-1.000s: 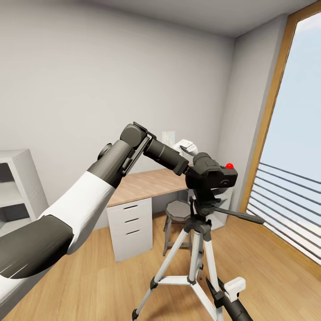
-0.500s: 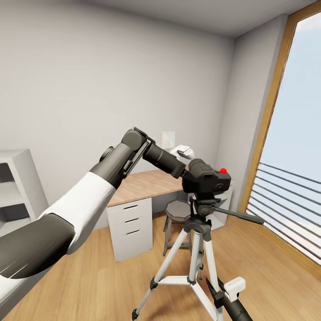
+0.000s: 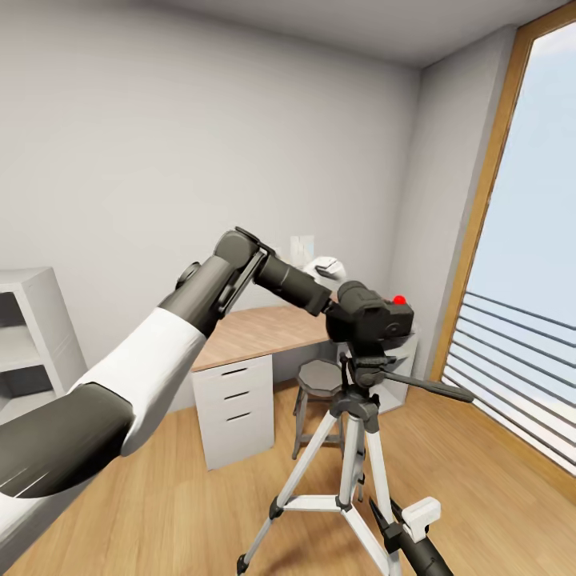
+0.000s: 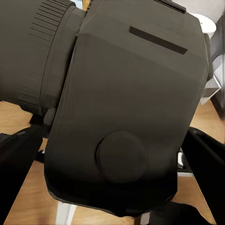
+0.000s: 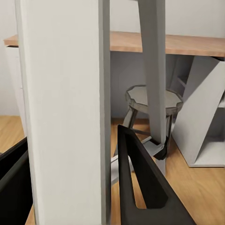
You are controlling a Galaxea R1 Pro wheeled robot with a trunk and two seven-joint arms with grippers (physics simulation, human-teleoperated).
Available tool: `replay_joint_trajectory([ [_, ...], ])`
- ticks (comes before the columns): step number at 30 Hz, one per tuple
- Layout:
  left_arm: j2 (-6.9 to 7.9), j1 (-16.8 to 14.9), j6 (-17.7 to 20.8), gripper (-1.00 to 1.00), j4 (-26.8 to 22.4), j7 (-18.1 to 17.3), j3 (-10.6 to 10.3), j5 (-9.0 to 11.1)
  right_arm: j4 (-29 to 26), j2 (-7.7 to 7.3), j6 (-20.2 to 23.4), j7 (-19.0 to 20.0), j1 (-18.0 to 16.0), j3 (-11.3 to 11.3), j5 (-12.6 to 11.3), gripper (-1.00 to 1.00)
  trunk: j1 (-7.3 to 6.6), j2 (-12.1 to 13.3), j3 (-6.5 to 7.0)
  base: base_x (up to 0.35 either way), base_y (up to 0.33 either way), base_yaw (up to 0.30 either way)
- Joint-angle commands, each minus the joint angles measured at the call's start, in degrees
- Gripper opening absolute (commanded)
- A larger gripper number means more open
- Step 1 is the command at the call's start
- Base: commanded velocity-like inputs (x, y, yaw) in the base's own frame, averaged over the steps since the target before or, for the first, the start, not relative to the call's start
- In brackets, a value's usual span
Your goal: Attach the digital camera to the camera tripod in the bedroom.
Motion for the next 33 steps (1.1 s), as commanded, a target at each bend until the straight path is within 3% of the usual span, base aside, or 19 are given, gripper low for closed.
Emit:
replay_joint_trajectory([
  [1, -0.03, 0.0, 0.5, -1.00, 0.1, -0.5, 1.2, -0.6, 0.0, -0.03, -0.2, 0.3, 0.0, 0.3, -0.1, -1.00, 0.02, 0.0, -0.03, 0.000, 0.000, 0.000],
  [3, -0.03, 0.0, 0.5, -1.00, 0.2, -0.5, 4.0, -0.6, 0.0, -0.03, -0.2, 0.3, 0.0, 0.3, -0.1, -1.00, 0.02, 0.0, -0.03, 0.000, 0.000, 0.000],
  [8, -0.03, -0.1, 0.5, -1.00, 1.8, -0.5, 5.7, -0.6, 0.0, -0.03, -0.2, 0.3, 0.0, 0.3, -0.1, -1.00, 0.02, 0.0, -0.03, 0.000, 0.000, 0.000],
  [14, -0.03, -0.3, 0.5, -1.00, 5.4, -0.5, 6.1, -0.6, 0.0, -0.03, -0.2, 0.3, 0.0, 0.3, -0.1, -1.00, 0.02, 0.0, -0.03, 0.000, 0.000, 0.000],
  [33, -0.03, -0.3, 0.5, -1.00, 5.9, -0.7, 6.2, -0.6, 0.1, -0.03, -0.2, 0.3, 0.0, 0.4, -0.1, -1.00, 0.02, 0.0, -0.03, 0.000, 0.000, 0.000],
])
